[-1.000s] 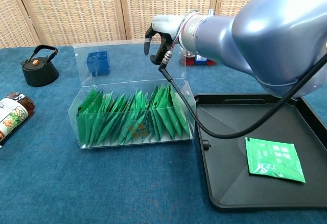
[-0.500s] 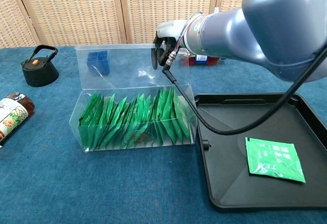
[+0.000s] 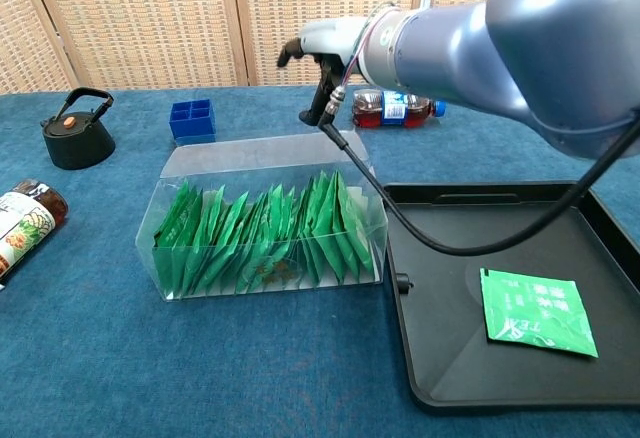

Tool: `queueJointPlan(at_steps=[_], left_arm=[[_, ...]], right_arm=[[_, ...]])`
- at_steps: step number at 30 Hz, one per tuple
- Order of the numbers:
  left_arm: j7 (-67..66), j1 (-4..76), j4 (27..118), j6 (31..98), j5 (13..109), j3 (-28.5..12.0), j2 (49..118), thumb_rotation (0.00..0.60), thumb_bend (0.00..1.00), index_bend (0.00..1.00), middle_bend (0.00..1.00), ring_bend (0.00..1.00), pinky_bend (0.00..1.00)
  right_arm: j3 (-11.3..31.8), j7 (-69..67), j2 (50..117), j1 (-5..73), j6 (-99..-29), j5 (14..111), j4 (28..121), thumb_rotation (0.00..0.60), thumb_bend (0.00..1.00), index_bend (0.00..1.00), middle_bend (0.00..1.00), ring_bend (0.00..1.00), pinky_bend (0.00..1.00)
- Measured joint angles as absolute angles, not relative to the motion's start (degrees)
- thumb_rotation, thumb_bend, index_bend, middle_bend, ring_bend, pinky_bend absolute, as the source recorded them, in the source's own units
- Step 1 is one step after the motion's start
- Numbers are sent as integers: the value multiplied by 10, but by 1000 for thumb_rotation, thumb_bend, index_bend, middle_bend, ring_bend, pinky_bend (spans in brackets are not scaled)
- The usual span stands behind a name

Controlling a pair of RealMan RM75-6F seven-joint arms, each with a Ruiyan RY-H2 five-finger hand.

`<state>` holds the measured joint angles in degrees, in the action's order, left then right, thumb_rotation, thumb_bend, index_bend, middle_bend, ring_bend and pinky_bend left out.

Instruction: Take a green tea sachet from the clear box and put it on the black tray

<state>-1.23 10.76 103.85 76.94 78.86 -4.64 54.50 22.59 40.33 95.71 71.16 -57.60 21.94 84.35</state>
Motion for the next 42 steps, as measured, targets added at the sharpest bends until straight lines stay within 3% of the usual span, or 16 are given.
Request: queueJointPlan(at_steps=[5, 10, 15, 23, 42], left_arm=[[-12, 106, 1041, 773, 794, -44, 544, 600, 32, 0, 0, 0, 0], [-11, 105, 1042, 775, 799, -43, 543, 600, 33, 0, 0, 0, 0], [-11, 104, 1044, 777, 804, -41, 543, 600, 32, 0, 0, 0, 0], [-6, 100, 1046, 784, 812, -39, 540, 600, 33, 0, 0, 0, 0], [-5, 103, 1045, 780, 814, -37, 540, 600, 33, 0, 0, 0, 0]], right_arm=[[208, 372, 948, 690, -602, 311, 857, 600, 214, 69, 0, 0, 0], [182, 352, 924, 666, -611, 380, 892, 600, 214, 254, 0, 0, 0], [143, 335, 895, 643, -602, 454, 933, 600, 329, 400, 8, 0, 7], [93, 349, 905, 626, -590, 516, 943, 600, 384, 453, 36, 0, 21], [74, 342, 925, 605, -567, 576, 928, 600, 401, 473, 56, 0, 37]])
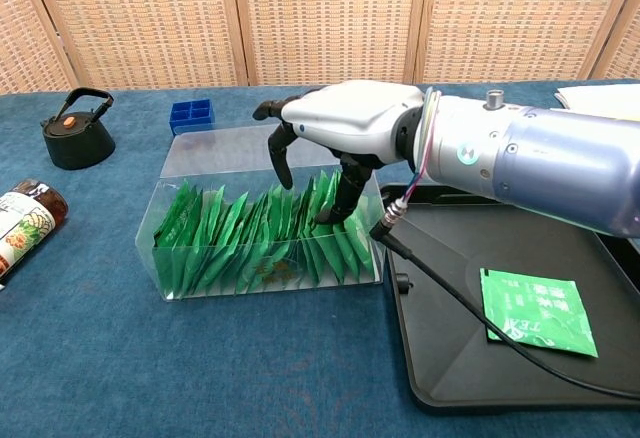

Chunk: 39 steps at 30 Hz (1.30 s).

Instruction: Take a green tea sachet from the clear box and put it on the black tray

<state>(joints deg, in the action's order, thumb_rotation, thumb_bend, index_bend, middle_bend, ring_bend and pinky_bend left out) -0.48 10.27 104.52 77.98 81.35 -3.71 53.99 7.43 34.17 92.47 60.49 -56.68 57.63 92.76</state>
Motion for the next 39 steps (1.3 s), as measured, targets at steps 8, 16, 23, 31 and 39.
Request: queueJointPlan(at_steps=[8, 16, 23, 31, 39], left_arm=[[-7, 103, 1045, 779, 812, -37, 541, 600, 32, 0, 0, 0, 0], [-9, 104, 1044, 777, 810, -37, 542, 600, 32, 0, 0, 0, 0], [-10, 105, 1044, 776, 809, -37, 543, 600, 32, 0, 0, 0, 0], [-10, 105, 1044, 775, 808, -38, 543, 600, 32, 0, 0, 0, 0], [-9, 106, 1043, 774, 808, -37, 543, 600, 33, 0, 0, 0, 0]], right_arm=[[76, 331, 930, 597, -559, 587, 918, 600, 433, 480, 58, 0, 45], [74, 328, 937, 592, -550, 594, 906, 600, 466, 481, 58, 0, 46], [75, 325, 938, 589, -544, 598, 901, 600, 496, 482, 59, 0, 58], [74, 321, 944, 585, -540, 605, 892, 600, 498, 501, 65, 0, 58], [76, 315, 945, 577, -542, 613, 887, 600, 499, 542, 69, 0, 58]])
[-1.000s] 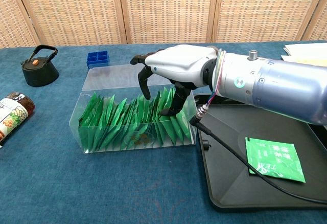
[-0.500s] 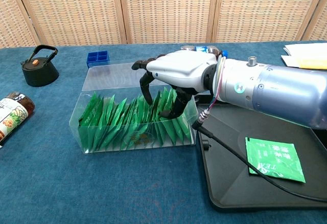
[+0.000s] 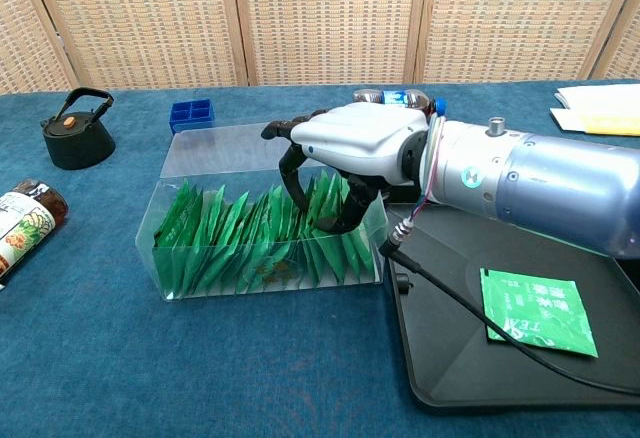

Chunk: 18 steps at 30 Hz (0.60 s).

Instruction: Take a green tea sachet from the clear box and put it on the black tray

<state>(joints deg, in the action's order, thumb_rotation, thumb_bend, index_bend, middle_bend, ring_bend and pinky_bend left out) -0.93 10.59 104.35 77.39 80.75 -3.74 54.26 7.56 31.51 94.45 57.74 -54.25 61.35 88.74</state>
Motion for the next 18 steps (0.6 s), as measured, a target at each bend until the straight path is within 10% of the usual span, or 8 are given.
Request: queueJointPlan(at_steps=[18], left_arm=[[-9, 106, 1043, 773, 807, -37, 542, 600, 32, 0, 0, 0, 0]], right_arm=[[76, 311, 947, 566, -534, 619, 877, 600, 575, 570, 73, 0, 58]])
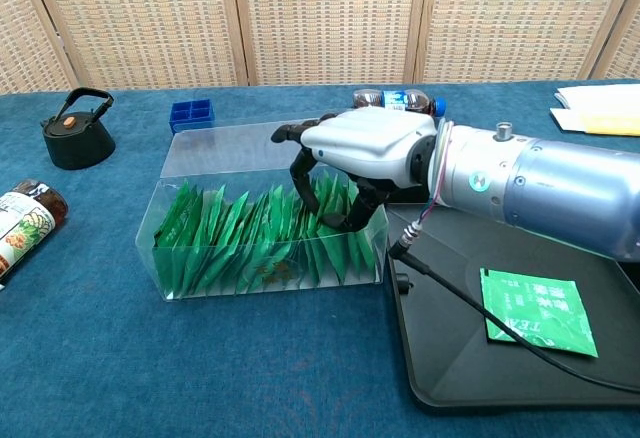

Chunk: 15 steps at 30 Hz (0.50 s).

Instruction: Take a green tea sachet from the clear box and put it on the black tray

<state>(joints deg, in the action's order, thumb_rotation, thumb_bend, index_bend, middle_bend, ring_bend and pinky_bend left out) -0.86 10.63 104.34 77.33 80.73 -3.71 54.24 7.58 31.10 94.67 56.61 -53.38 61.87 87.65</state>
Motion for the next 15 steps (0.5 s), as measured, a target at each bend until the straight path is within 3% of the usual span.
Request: queueJointPlan(at_steps=[15], left_arm=[[-7, 107, 1043, 772, 806, -38, 542, 600, 33, 0, 0, 0, 0]], right_arm=[[80, 307, 957, 559, -534, 627, 866, 600, 633, 626, 90, 0, 73]])
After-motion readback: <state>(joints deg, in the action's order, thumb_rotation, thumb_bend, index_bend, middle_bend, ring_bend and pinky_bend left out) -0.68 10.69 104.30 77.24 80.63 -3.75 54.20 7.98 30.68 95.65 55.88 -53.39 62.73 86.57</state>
